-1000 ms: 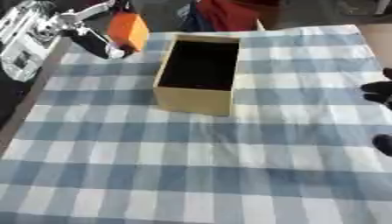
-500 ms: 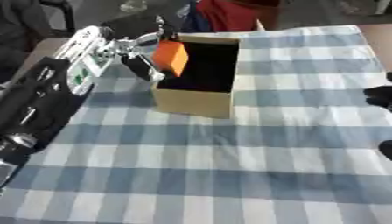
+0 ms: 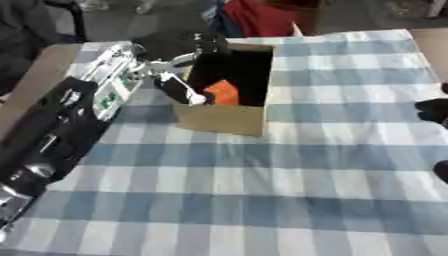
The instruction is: Pick up objects on the table and place them in the box.
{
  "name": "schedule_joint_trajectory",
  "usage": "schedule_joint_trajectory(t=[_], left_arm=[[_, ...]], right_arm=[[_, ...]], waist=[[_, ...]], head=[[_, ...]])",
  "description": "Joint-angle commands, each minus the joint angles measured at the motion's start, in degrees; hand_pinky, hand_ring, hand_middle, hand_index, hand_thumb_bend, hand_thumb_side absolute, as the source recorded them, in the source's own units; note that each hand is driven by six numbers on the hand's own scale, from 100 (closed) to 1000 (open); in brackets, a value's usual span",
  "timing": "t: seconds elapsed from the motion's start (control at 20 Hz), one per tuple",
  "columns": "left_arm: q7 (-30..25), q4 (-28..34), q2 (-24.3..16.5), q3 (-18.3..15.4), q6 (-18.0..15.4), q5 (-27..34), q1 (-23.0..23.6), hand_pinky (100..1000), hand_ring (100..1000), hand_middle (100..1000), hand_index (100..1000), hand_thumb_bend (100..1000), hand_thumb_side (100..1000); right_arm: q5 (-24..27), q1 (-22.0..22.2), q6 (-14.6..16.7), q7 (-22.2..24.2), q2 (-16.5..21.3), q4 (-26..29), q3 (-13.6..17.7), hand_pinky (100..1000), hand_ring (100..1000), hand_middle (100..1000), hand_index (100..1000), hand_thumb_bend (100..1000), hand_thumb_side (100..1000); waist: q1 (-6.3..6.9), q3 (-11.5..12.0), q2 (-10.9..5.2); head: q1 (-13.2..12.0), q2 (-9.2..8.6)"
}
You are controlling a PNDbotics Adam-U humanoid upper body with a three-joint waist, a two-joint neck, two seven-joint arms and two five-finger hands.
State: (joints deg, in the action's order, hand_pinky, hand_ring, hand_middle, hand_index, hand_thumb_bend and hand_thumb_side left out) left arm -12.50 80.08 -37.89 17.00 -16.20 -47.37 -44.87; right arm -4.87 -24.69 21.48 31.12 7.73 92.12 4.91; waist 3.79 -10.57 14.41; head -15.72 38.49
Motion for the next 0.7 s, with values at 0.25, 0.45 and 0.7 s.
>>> schedule_joint_trajectory(t=[0.25, 0.45, 0.7], left_arm=[[11.2, 16.0, -8.4, -5.6, 3.5, 11.3, 4.9, 854, 837, 830, 896, 165, 189], [16.4, 31.0, -12.9, -12.1, 6.7, 21.3, 13.8, 840, 809, 797, 873, 100, 117], [24.3, 34.4, -10.8, -19.5, 2.2, 26.9, 24.5, 836, 788, 776, 867, 100, 153]], right_arm=[[-0.3, -0.9, 0.2, -0.6, 0.5, 0.8, 0.9, 868, 873, 777, 1000, 650, 527], [-0.8, -0.5, 0.3, -1.1, 0.8, 0.9, 1.3, 868, 873, 777, 1000, 650, 529], [-1.2, -0.3, 0.2, -1.7, 1.0, 0.9, 1.7, 868, 873, 777, 1000, 651, 528]], waist=[[-0.52, 1.1, -1.12], [-0.42, 2.7, -1.39], [-0.62, 3.7, -1.66]], head=[[1.3, -0.76], [2.1, -0.64], [2.6, -0.17]])
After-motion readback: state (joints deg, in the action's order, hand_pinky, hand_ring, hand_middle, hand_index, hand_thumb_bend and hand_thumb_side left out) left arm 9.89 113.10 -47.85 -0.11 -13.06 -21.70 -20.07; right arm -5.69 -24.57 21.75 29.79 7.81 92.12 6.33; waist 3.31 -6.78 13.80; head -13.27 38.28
